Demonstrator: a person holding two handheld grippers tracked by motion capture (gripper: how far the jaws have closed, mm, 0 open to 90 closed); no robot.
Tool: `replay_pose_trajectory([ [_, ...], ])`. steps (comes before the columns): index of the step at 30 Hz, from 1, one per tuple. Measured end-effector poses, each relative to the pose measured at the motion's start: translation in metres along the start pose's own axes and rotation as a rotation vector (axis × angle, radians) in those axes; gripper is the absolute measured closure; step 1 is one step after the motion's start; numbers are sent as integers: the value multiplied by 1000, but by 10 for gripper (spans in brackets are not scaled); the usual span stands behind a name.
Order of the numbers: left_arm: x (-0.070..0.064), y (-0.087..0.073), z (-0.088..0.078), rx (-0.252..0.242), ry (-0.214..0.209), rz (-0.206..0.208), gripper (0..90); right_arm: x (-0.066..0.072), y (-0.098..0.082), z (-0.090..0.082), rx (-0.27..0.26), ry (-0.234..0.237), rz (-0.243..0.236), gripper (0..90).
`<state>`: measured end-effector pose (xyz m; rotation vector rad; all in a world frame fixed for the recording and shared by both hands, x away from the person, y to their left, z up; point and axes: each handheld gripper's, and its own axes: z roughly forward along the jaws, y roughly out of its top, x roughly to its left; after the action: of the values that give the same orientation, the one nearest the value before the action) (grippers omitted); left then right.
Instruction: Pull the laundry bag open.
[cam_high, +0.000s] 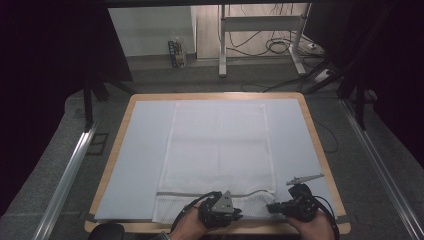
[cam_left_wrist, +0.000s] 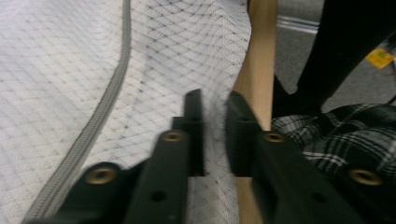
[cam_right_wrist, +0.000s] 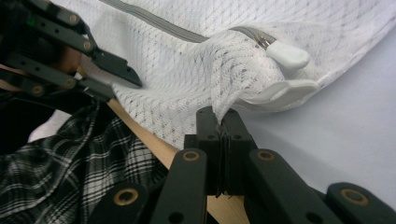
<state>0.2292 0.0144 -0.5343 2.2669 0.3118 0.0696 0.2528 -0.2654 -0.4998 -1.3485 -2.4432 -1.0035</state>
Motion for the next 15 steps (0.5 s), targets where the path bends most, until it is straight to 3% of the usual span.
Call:
replay_pose_trajectory([
  [5, 10, 3, -14, -49, -60, -62, 483, 6, 0, -6, -33, -34, -65, 876],
  [9, 23, 10, -31, -86, -75, -88, 394, 10, 1, -8, -47, -61, -107, 876],
  [11, 30, 14, -37, -105, -65, -108, 394, 12, 1, -8, -52, -70, -129, 876],
  [15, 47, 30, -38, -83, -40, -113, 418, 15, 1, -8, -62, -83, -156, 876],
])
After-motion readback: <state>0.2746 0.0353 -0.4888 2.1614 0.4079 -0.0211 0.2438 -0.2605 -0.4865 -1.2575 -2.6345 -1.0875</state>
